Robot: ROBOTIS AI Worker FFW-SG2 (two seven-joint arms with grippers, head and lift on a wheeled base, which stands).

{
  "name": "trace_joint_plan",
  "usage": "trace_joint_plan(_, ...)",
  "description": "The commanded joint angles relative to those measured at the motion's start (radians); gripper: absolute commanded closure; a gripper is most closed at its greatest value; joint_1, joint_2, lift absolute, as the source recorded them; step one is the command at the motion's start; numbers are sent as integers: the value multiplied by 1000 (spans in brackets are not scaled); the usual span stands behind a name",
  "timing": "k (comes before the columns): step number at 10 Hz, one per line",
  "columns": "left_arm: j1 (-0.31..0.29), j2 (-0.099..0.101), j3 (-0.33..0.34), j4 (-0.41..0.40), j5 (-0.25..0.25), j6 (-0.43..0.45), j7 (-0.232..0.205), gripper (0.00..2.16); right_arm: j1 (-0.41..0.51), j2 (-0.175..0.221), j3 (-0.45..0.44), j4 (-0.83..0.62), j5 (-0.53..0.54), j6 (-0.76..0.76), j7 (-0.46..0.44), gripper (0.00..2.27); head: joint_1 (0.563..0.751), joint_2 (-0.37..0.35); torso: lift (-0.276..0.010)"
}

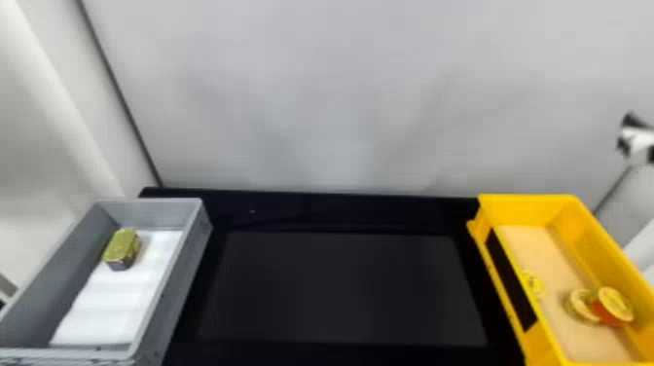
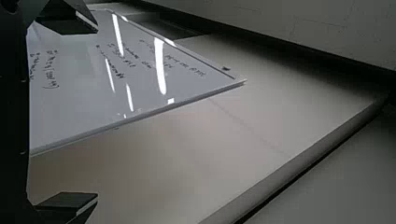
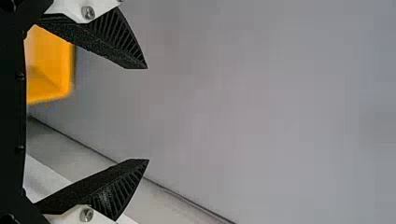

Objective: Pick up the round yellow can and place it in the yellow rectangular box

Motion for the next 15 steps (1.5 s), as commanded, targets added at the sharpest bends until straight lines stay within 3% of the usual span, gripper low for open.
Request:
trace_joint_plan(1, 2, -3, 0, -3, 0, 0, 3, 27, -24, -1, -59, -72, 7, -116, -20, 88, 686, 14, -55)
trace_joint_plan(8, 0, -3, 25, -26, 0, 0, 14, 27, -140, -34, -103, -231, 10, -142, -83, 84, 686, 14, -55)
trace_joint_plan(15, 15, -3, 61, -48, 9, 6, 15, 27, -108, -22, -91, -236, -52, -158, -198, 114, 686, 14, -55)
